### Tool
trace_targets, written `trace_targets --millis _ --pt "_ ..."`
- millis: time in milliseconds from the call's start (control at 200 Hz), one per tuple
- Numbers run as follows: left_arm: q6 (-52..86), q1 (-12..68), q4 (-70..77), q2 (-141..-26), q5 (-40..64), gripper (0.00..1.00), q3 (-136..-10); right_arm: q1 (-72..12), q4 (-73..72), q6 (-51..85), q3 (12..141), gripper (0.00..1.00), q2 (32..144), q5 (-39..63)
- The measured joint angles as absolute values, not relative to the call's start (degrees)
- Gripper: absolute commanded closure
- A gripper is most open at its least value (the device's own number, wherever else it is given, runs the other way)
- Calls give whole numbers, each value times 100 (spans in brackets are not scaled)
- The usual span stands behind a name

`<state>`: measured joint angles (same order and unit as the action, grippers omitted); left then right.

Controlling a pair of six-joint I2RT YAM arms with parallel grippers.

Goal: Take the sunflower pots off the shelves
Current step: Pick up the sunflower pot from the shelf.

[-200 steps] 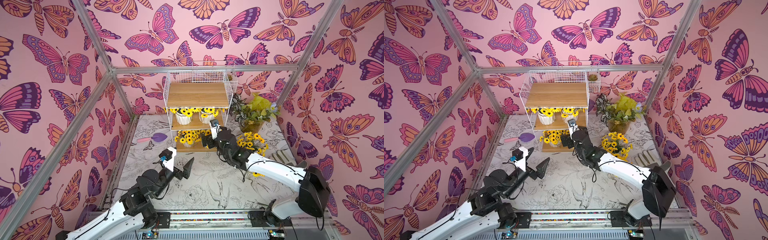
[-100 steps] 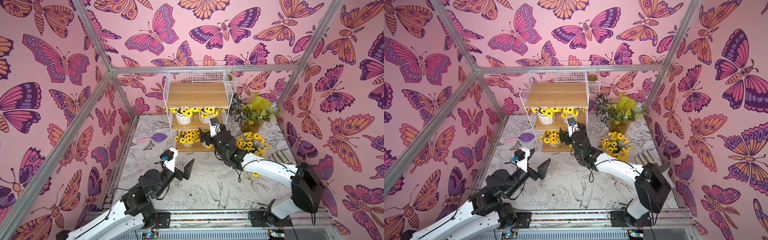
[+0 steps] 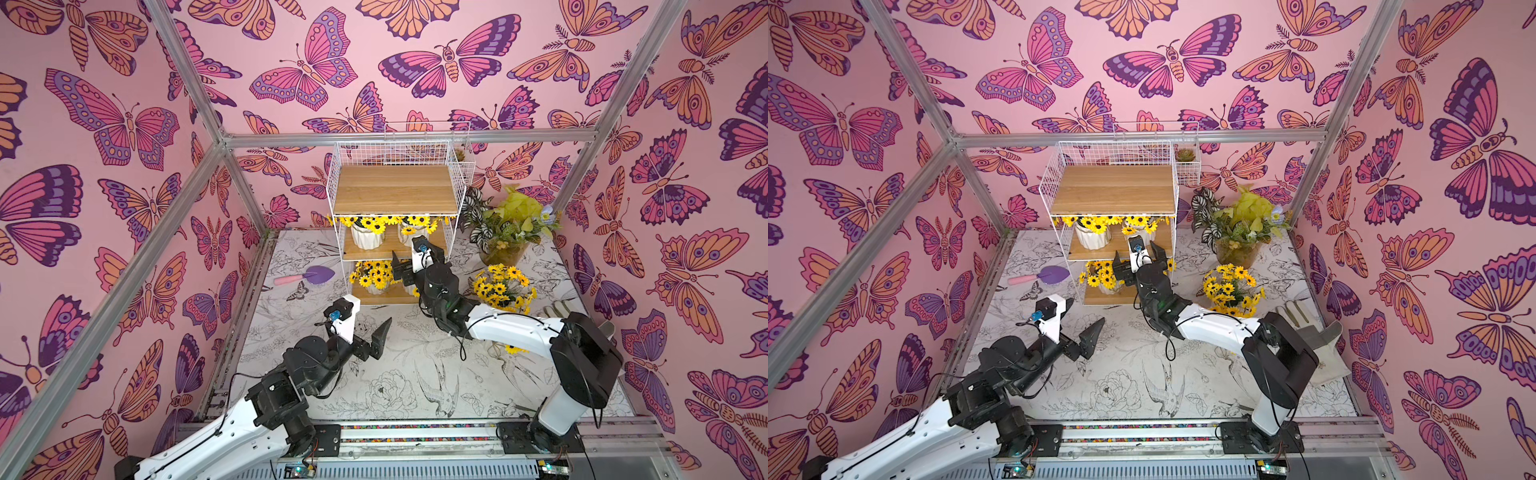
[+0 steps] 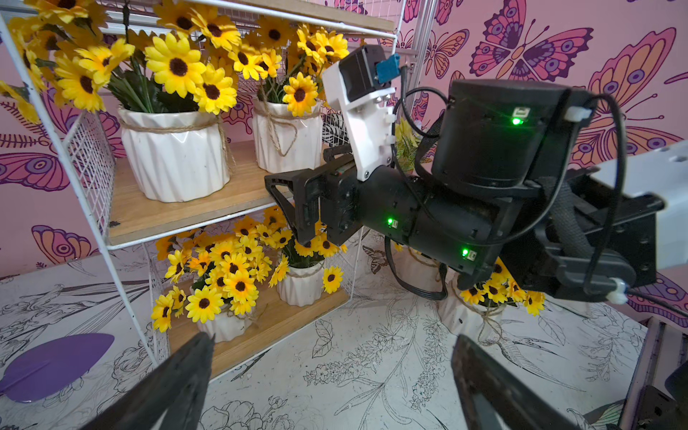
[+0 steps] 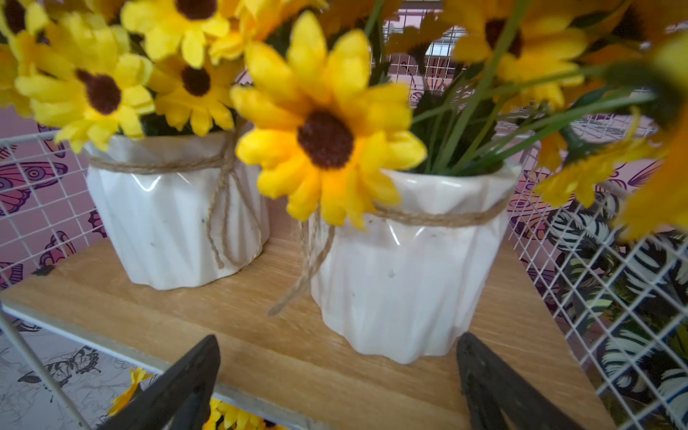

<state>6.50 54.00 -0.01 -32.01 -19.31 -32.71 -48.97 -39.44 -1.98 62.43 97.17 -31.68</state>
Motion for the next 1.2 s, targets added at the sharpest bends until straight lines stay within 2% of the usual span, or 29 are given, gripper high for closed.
trace_targets --millis 1202 --pt "602 5389 167 -3507 -1890 0 -3271 -4703 -5002 -582 6836 1 10479 -3642"
